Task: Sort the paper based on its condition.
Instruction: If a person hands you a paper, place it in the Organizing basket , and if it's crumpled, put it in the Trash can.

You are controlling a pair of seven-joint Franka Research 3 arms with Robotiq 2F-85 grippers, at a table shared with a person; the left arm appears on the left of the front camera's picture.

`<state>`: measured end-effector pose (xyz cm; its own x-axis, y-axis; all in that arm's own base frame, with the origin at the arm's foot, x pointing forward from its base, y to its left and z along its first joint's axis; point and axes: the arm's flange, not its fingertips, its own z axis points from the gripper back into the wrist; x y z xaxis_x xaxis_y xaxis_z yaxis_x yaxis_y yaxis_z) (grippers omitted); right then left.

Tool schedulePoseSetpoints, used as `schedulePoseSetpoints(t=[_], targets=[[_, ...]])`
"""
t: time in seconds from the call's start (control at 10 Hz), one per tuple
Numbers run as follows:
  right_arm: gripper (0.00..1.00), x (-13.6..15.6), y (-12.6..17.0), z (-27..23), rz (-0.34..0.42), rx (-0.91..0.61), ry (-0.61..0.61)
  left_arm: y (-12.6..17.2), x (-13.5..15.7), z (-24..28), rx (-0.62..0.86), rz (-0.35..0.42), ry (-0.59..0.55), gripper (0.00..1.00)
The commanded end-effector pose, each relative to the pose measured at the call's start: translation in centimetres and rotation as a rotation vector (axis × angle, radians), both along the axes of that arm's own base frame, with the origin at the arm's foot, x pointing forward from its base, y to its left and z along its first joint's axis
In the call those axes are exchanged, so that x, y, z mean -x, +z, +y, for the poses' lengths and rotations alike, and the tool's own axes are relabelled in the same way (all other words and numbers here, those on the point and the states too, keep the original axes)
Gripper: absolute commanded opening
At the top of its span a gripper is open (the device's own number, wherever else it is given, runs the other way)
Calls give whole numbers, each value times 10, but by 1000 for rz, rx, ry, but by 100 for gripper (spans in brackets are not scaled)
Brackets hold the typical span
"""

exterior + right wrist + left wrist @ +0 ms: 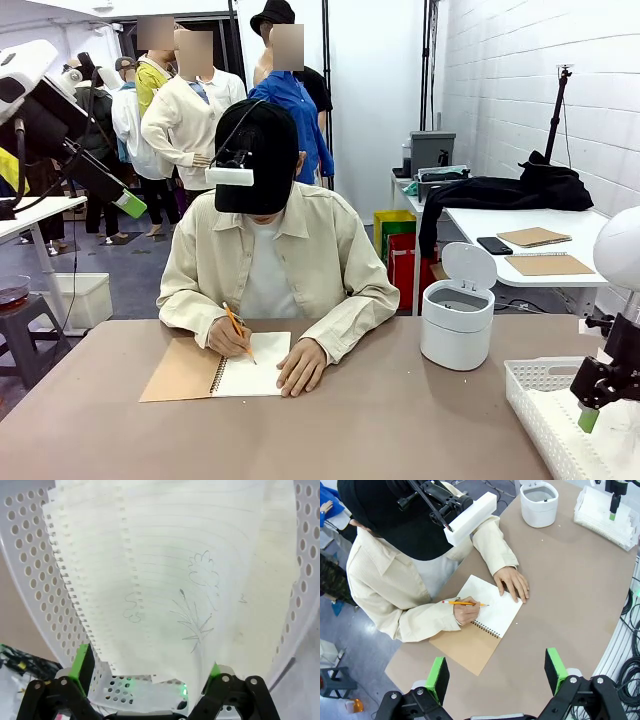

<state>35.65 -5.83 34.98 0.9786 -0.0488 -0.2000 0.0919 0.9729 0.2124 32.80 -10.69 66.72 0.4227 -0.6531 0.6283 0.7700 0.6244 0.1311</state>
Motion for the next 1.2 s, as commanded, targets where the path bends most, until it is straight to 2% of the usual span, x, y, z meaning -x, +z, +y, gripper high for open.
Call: schedulePoseSetpoints(t=[0.0,0.2,0.3,0.4,0.6,0.7,1.1], targets=[[100,-15,19,-3,-62,13,-7,1,-1,0,4,-2,4,100],[100,-17,50,-9,-100,85,62,1,-1,0,4,-2,4,100],[100,-19,55,-8,-100,69,72,1,-1,0,4,-2,4,100],[100,-21,50,-7,-83,66,78,1,-1,0,4,-2,4,100],[100,-20,30,-7,15,36,84,1,-1,0,4,-2,4,100],[100,-19,32,-9,6,50,83,1,-1,0,4,-2,4,100],[100,-21,103,-18,-197,285,156,1,-1,0,4,-2,4,100]])
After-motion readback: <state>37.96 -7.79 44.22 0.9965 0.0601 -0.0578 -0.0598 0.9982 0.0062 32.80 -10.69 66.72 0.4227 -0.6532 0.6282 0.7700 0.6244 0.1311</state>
